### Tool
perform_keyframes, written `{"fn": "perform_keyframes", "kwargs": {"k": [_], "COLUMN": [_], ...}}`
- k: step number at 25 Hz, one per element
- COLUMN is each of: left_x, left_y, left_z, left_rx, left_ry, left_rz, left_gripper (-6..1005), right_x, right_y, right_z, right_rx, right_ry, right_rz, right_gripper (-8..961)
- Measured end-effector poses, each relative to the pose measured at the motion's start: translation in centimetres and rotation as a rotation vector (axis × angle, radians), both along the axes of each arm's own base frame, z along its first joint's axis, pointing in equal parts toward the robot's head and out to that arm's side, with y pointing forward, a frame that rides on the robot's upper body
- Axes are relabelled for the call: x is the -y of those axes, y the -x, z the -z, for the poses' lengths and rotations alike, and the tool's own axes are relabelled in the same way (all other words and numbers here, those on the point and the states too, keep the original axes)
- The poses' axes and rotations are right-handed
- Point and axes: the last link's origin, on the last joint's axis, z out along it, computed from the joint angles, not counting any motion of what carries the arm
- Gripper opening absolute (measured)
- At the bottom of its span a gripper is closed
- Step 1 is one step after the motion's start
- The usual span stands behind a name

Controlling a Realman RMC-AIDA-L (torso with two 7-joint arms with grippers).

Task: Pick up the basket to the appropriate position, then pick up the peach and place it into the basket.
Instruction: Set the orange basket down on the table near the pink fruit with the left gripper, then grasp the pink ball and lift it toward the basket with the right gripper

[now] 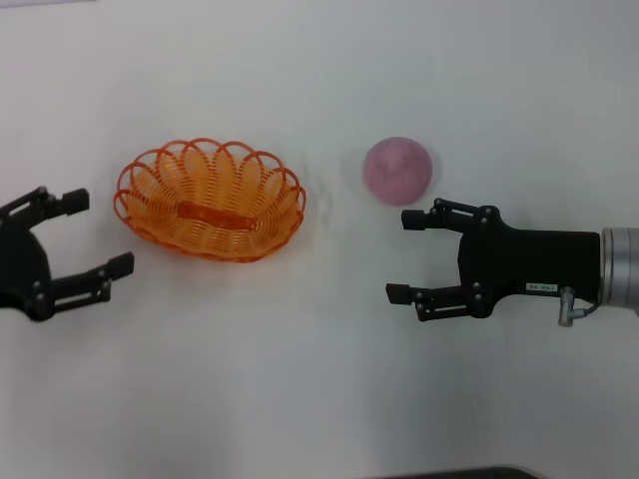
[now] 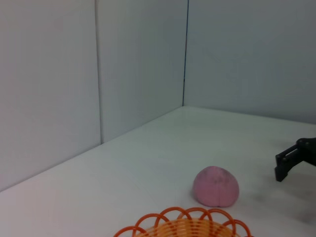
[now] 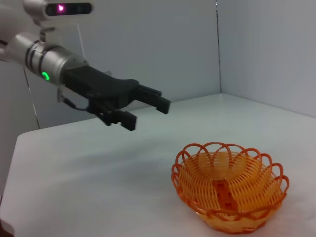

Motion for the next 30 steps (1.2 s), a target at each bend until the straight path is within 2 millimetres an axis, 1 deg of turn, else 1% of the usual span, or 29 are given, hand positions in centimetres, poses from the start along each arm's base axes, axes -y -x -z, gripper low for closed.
{"fn": "perform_keyframes", "kwargs": {"k": [3, 7, 12, 17, 24, 30], "left_x": [0.9, 1.5, 2.4, 3.8, 4.2, 4.0], "left_y": [0.4, 0.8, 1.1, 1.8, 1.8, 1.7], "left_z": [-0.2, 0.2, 1.5, 2.8, 3.3, 3.4], "left_rx": [0.011, -0.012, 0.008, 0.016, 0.023, 0.026], "left_ry": [0.003, 0.04, 0.085, 0.073, 0.085, 0.092], "left_rz": [-0.006, -0.014, -0.027, -0.006, -0.005, 0.001], "left_gripper": [881, 879, 877, 874, 872, 873], "right_x": [0.0, 0.0, 0.2, 0.4, 0.5, 0.5], "right_y": [0.0, -0.1, -0.3, -0.3, -0.3, -0.5], "right_z": [0.0, -0.1, 0.0, 0.0, 0.1, 0.1], "right_rx": [0.0, 0.003, 0.003, 0.002, 0.005, 0.01], "right_ry": [0.0, -0.001, -0.002, -0.002, 0.005, -0.004], "right_rz": [0.001, 0.003, 0.007, 0.007, 0.003, 0.01], "right_gripper": [957, 957, 957, 957, 958, 957]}}
